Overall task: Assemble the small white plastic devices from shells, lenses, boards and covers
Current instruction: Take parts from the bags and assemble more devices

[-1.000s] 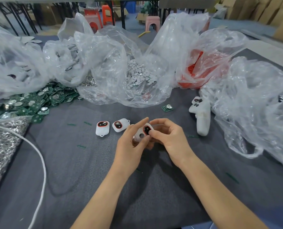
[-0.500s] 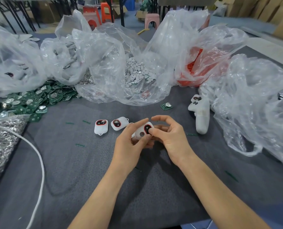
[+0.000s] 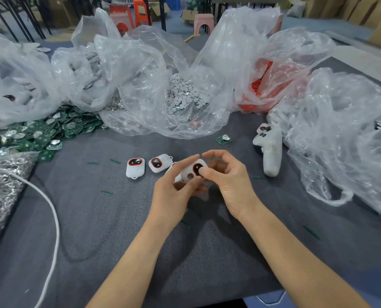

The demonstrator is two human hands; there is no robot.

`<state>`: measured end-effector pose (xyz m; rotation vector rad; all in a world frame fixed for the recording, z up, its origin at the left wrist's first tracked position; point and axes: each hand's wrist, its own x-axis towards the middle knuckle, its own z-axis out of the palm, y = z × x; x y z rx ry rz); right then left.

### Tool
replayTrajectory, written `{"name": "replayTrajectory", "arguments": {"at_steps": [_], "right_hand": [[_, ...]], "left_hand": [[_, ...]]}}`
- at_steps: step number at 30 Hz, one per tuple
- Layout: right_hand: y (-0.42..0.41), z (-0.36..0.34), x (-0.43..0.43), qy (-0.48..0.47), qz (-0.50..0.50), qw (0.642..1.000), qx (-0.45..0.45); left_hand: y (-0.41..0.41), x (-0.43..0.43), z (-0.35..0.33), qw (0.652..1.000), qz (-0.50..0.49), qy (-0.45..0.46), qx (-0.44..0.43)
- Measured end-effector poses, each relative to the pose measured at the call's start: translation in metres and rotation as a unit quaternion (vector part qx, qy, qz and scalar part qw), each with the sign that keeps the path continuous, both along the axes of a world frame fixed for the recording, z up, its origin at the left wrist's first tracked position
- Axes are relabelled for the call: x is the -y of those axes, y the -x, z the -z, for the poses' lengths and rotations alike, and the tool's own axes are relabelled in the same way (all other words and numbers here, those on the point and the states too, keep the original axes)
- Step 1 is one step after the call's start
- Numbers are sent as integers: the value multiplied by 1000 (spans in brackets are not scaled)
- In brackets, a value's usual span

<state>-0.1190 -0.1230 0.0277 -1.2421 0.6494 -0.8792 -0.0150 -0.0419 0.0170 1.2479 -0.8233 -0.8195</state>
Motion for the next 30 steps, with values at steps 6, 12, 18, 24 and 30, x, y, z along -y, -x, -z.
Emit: {"name": "replayTrajectory", "arguments": {"at_steps": [6,12,18,24,30], "right_hand": [[1,0,4,5,-47,998,41],[5,1,12,-71,-117,988,72],[5,-3,12,-31,-150,987,52],[2,-5,5,191,-64,973,-110],[5,-6,3,60,-78,994,-45]], "left_hand": [[0,-3,-3,999,9,22,-29],[0,-6,-3,1000,0,22,-8],[0,-5,1,998,-11,58,-5],[-4,-3,1,984,-77,53,154],[-2,-3,7,949,-130,56,282]]}}
